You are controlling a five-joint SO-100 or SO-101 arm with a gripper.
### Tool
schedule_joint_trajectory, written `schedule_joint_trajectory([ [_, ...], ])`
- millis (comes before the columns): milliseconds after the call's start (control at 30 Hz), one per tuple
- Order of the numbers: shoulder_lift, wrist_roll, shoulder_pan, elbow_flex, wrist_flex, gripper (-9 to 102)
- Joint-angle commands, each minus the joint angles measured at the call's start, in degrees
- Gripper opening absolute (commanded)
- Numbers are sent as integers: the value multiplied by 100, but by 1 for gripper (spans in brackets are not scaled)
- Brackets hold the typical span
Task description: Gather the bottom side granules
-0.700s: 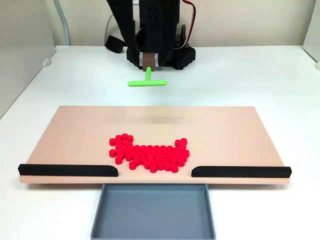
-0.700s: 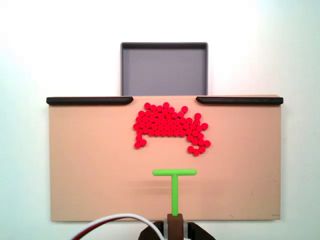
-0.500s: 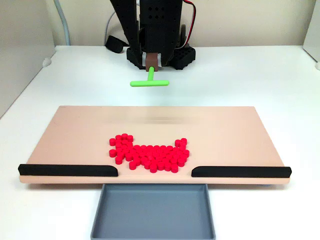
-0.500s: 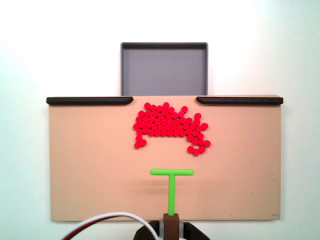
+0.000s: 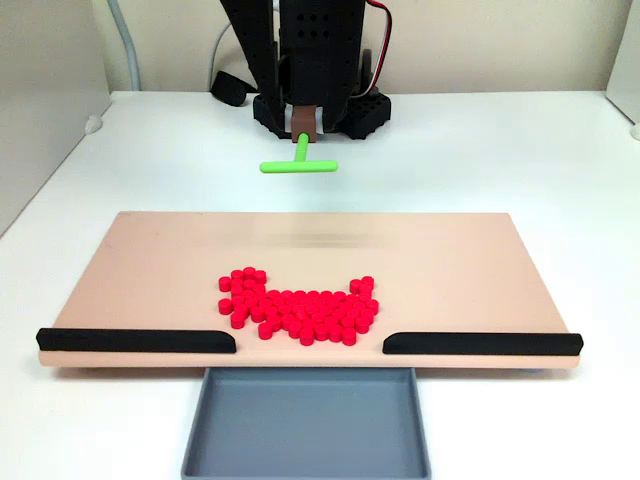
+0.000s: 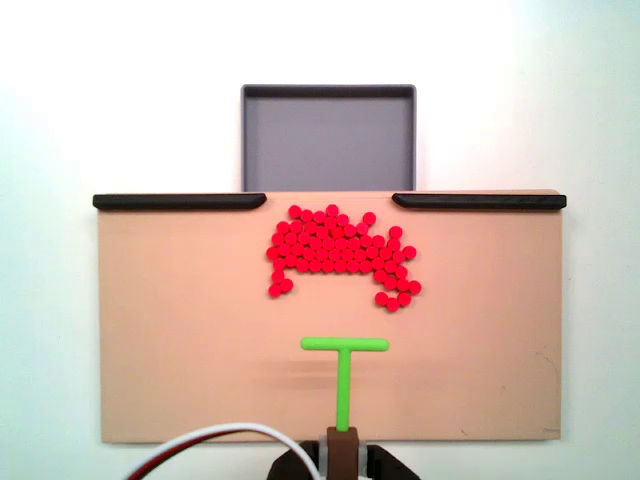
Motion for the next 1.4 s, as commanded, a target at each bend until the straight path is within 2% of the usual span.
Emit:
schedule_joint_trajectory([
  [0,158,-26,0,-97,18,0],
  [1367,-35,220,-264,-88,18,0],
])
